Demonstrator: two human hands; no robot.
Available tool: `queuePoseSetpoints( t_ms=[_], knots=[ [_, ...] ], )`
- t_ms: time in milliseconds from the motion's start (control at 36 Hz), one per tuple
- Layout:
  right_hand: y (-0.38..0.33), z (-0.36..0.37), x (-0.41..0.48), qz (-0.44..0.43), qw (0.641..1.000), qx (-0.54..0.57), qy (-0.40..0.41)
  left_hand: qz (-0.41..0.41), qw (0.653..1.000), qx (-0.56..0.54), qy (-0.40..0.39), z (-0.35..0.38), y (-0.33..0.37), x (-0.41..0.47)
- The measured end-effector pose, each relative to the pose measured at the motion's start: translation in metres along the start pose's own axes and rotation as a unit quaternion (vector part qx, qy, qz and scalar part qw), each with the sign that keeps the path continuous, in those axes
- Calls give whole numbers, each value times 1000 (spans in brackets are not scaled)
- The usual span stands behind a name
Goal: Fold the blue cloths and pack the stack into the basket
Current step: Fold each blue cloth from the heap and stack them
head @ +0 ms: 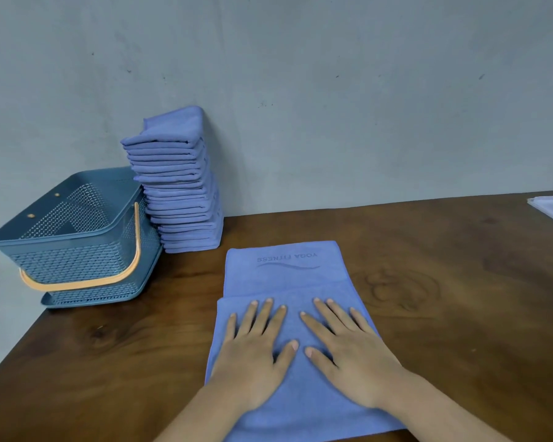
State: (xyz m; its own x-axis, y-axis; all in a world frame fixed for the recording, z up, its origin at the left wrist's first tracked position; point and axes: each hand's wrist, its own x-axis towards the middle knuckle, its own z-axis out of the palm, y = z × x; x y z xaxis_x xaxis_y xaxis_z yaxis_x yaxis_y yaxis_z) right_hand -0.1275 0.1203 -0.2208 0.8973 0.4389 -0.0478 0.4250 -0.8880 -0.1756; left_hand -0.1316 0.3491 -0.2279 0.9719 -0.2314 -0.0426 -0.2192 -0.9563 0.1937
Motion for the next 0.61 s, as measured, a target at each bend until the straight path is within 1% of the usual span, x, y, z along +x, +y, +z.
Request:
queuePoseSetpoints(
  t_ms=[111,194,278,361,417,472,528,611],
  knots=[
    [-7,4,-15,-1,1000,8,7,-5,1000,-3,-4,3,6,-18],
    [-8,-2,-12,-5,1000,-2,12,-2,1000,-11,1,-4,3,-13],
    [-7,-17,10,-18,999,3,37,2,999,-29,45,-20,-4,9],
    [-3,-25,46,-58,998,12,25,18,995,-60,80,-29,-17,49],
    [6,-26,72,-68,998,15,-9,20,996,-48,66,-31,-32,76],
    [23,-27,96,-52,997,27,-43,-4,998,-42,36,-30,-50,100],
    [42,-28,113,-30,998,35,-46,-35,998,-41,14,-30,-67,116],
    [70,-30,128,16,999,35,-30,-61,998,-25,3,-32,-86,125]
  ],
)
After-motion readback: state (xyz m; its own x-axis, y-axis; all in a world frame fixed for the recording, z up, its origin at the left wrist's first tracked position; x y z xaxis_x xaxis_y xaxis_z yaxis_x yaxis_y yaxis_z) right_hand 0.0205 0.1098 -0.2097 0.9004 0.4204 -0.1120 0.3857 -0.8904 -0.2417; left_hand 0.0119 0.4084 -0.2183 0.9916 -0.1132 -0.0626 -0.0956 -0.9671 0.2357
